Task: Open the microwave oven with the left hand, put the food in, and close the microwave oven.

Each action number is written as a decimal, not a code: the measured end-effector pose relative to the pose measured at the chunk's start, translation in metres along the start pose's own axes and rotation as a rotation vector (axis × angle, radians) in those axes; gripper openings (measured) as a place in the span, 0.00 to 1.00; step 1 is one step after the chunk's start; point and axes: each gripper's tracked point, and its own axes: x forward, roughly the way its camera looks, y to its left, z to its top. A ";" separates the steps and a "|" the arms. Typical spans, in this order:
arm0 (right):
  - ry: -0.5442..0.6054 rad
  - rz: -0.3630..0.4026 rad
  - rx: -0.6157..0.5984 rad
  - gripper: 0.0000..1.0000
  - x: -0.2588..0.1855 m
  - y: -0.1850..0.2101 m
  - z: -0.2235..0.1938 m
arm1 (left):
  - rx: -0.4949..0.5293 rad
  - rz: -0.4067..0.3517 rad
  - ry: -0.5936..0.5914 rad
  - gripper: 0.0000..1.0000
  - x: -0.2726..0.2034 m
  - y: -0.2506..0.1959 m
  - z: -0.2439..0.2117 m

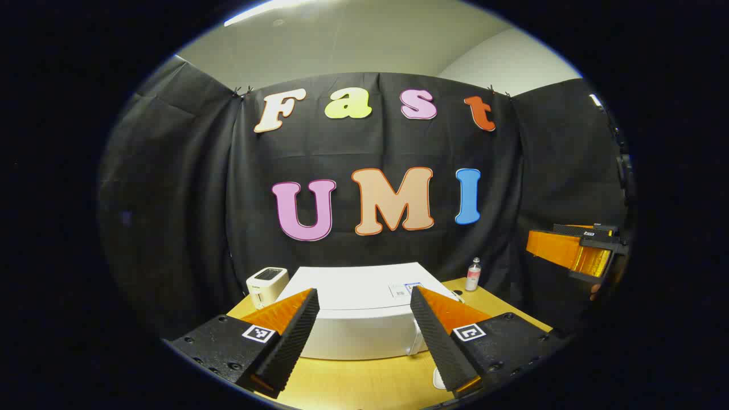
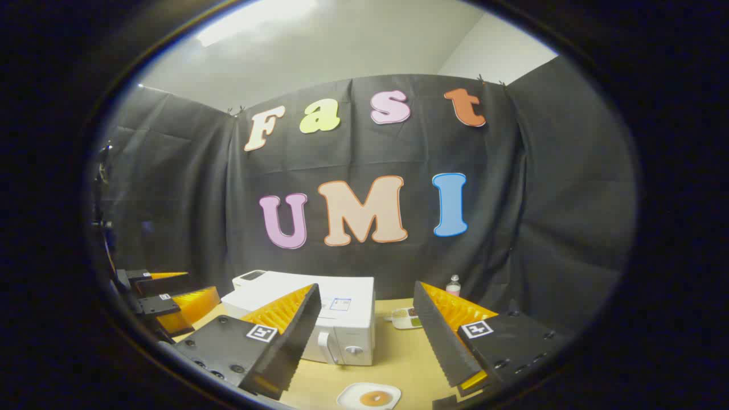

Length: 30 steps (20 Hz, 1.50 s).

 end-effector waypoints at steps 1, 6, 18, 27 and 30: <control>-0.002 -0.005 -0.004 0.94 -0.001 -0.004 0.001 | -0.011 0.001 0.005 0.96 -0.002 -0.001 -0.002; 0.010 -0.037 -0.036 0.94 -0.009 -0.027 -0.003 | -0.009 0.047 -0.029 0.98 -0.010 0.002 0.009; 0.010 -0.025 0.005 0.94 -0.003 -0.042 0.001 | 0.015 0.079 -0.120 0.97 -0.015 -0.012 0.042; 0.015 -0.042 0.017 0.94 0.004 -0.058 0.003 | -0.020 0.066 -0.121 0.97 -0.001 -0.022 0.047; 0.023 -0.054 0.006 0.94 0.006 -0.063 0.000 | -0.050 0.046 -0.088 0.97 0.006 -0.028 0.035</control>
